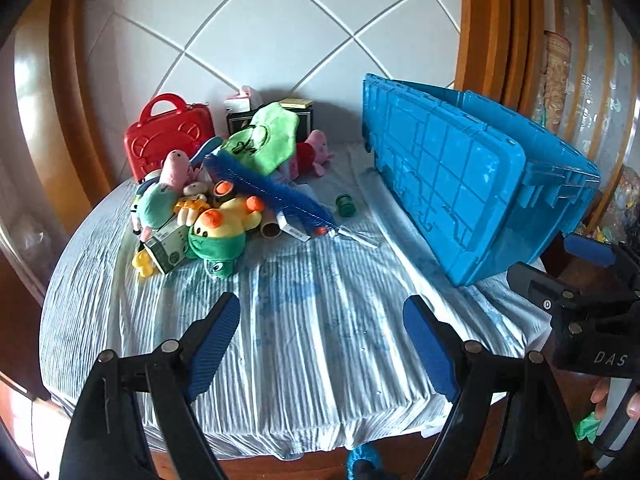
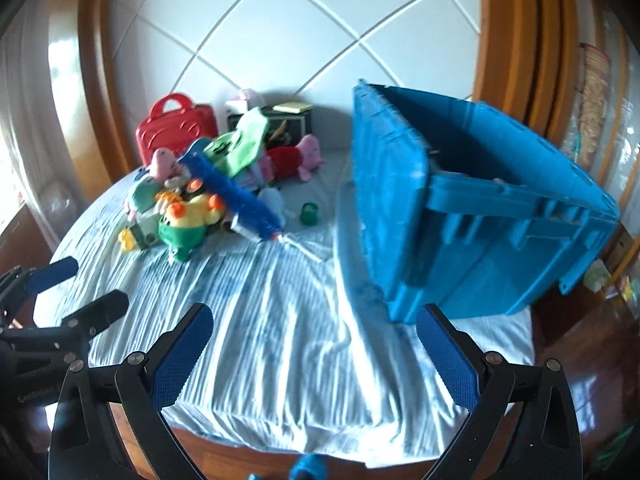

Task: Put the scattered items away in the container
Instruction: 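Withdraw both tools from the crate back toward the pile, then grasp the yellow duck plush with the left tool while the right tool grasps it too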

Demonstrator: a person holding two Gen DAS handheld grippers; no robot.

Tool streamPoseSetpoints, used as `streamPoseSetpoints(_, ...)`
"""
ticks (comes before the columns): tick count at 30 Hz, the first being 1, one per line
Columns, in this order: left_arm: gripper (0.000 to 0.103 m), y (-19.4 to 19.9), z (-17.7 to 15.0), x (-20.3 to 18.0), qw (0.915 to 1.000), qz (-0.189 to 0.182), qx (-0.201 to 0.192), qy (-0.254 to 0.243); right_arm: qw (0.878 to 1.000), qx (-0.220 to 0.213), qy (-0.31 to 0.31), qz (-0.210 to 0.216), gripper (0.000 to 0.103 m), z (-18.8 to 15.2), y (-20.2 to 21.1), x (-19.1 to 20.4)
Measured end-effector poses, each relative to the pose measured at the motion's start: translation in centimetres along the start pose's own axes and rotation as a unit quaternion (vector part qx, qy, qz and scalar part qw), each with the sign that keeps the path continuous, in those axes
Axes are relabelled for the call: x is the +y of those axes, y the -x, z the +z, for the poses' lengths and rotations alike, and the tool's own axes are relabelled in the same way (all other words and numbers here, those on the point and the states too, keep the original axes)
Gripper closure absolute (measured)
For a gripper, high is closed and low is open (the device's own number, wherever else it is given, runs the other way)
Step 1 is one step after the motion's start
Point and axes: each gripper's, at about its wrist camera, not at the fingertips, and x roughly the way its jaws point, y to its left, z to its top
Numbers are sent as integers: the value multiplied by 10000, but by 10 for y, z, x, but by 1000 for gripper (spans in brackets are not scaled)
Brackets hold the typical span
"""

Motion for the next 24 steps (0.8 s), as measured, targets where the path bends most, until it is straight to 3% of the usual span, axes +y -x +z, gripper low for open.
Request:
streamPoseSetpoints(12, 19, -74, 11, 88, 9944, 754, 402, 618, 9966, 426, 189, 673, 0, 38, -111, 44)
streamPoseSetpoints(20, 19, -133, 19, 147, 9825, 1385, 676, 1041, 9938, 676, 160, 864, 0, 65, -193, 56)
streamPoseSetpoints(24, 19, -156, 21, 170, 9779, 1440, 799, 1286, 9920, 844, 312, 888, 0, 68, -221, 71)
